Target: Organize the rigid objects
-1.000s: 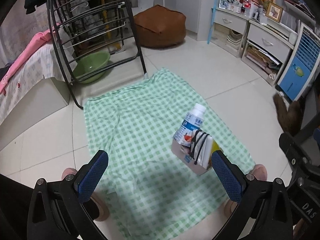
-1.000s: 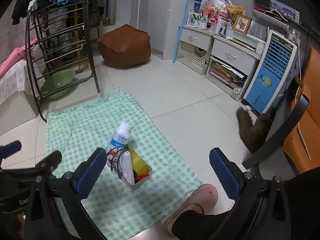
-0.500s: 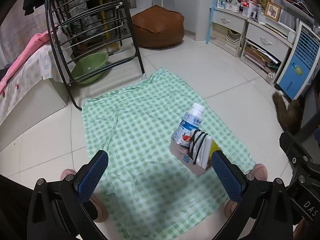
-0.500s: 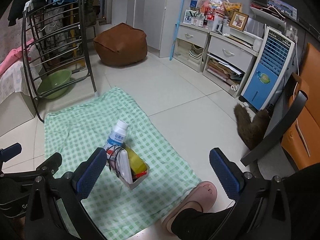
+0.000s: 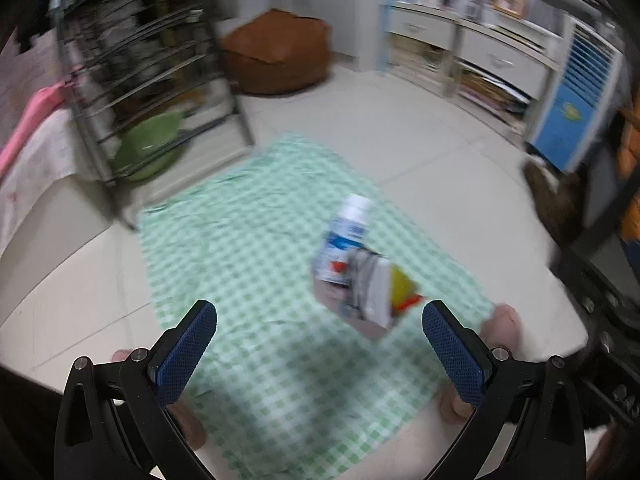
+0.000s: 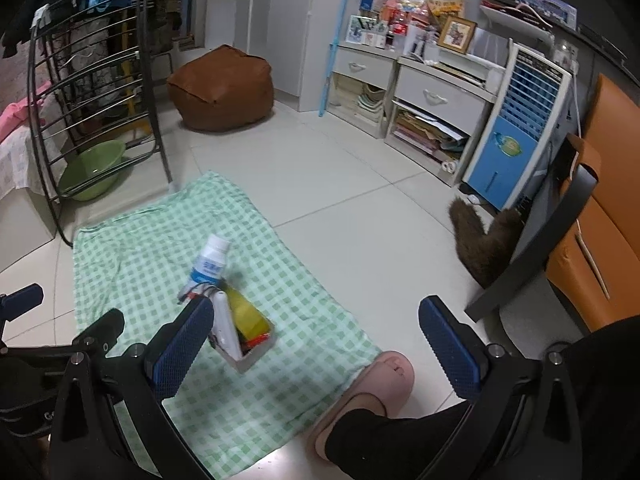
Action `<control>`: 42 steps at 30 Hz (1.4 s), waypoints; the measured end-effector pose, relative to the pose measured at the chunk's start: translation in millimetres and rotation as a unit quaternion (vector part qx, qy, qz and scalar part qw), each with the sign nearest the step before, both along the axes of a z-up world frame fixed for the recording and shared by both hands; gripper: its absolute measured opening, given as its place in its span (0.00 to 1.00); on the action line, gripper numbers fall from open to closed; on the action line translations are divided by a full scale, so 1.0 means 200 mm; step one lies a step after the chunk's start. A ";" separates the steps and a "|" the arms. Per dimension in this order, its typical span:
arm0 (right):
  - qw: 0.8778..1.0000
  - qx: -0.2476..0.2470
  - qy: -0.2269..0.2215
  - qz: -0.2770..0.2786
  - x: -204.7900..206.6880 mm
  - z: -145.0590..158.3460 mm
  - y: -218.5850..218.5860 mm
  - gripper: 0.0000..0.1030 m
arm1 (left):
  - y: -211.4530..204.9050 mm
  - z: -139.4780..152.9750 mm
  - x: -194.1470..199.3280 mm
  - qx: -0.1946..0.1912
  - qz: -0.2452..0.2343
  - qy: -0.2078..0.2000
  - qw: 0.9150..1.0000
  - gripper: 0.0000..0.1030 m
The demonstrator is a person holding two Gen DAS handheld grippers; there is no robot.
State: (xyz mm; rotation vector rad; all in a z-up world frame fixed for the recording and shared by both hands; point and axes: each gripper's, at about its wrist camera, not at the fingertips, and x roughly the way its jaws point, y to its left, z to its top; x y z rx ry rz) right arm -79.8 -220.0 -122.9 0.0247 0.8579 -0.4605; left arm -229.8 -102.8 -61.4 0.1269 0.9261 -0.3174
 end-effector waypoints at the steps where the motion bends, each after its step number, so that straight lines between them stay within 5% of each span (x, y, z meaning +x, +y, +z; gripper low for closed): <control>1: 1.000 0.006 0.000 -0.001 0.00 0.00 -0.01 1.00 | -0.03 0.00 -0.02 -0.005 -0.025 -0.001 1.000 1.00; 6: 1.000 -0.013 0.007 0.020 0.00 -0.01 0.03 1.00 | -0.21 0.00 -0.19 0.073 -0.127 -0.072 0.987 1.00; 18: 1.000 0.016 0.005 -0.025 -0.02 -0.01 -0.07 1.00 | -0.12 0.00 -0.06 0.018 -0.049 -0.003 0.999 1.00; 31: 0.999 0.021 0.011 -0.029 0.00 -0.02 -0.07 1.00 | -0.10 0.01 -0.06 0.022 -0.043 -0.005 0.999 1.00; 42: 0.999 0.023 0.017 -0.028 0.00 -0.03 -0.06 1.00 | -0.14 0.01 -0.15 0.047 -0.078 -0.060 0.994 1.00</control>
